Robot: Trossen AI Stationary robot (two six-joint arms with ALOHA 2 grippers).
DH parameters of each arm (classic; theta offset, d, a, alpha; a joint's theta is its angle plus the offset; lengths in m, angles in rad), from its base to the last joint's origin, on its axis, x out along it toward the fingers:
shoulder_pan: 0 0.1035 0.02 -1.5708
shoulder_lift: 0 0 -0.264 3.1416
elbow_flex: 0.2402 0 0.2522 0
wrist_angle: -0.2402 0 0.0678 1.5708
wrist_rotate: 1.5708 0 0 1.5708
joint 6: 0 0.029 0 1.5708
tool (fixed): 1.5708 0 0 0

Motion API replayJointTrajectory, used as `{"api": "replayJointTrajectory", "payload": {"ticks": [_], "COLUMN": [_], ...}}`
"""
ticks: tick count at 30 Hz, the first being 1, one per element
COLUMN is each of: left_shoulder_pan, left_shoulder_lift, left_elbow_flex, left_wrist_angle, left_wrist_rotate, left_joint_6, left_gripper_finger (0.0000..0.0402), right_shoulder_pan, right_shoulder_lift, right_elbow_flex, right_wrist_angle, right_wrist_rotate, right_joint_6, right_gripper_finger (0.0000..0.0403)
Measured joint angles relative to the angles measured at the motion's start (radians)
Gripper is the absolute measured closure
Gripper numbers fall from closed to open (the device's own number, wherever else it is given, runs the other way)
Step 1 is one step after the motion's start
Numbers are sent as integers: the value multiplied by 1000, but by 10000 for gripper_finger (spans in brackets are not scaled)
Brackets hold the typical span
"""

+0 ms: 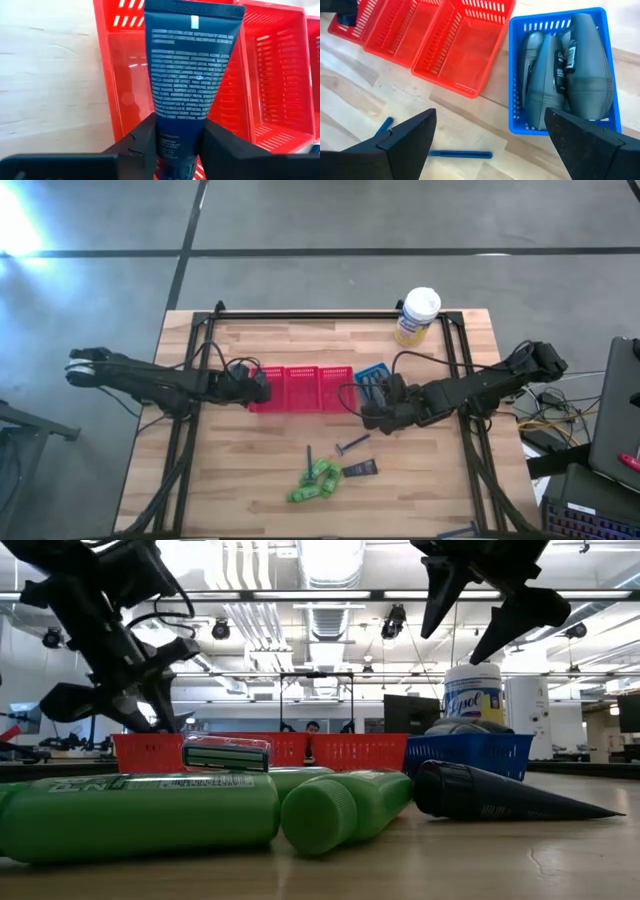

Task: Pick & Place Travel size toiletries
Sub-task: Put the blue shave cream into the left red bin

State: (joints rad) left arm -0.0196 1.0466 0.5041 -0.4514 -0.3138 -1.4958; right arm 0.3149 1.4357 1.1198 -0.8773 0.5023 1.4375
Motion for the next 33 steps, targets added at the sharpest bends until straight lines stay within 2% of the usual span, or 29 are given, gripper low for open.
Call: {"api": "replayJointTrajectory", "payload": {"ticks": [10, 14, 23, 30, 33], "left_shoulder_pan": [0, -3, -124, -187, -209], "left_shoulder_lift": [-2, -4, -5, -4, -1], "left_elbow_flex": [59, 75, 195, 212, 209], "left_wrist_angle": [4, -20, 26, 25, 13], "left_wrist_rotate": [-21, -28, -20, -24, -43], "left_joint_6": [91, 116, 333, 318, 322], "left_gripper_finger": [195, 174, 172, 172, 172], "right_shoulder_pan": [7, 23, 114, 126, 133], "right_shoulder_lift": [0, 0, 0, 15, 53], "right_elbow_flex": [0, 0, -36, -114, -114], "right_wrist_angle": [3, 8, 155, 440, 464], "right_wrist_rotate": [-13, -28, -215, -364, -400], "right_joint_6": [-21, -69, -403, -574, -634], "right_gripper_finger": [35, 35, 35, 35, 35]}}
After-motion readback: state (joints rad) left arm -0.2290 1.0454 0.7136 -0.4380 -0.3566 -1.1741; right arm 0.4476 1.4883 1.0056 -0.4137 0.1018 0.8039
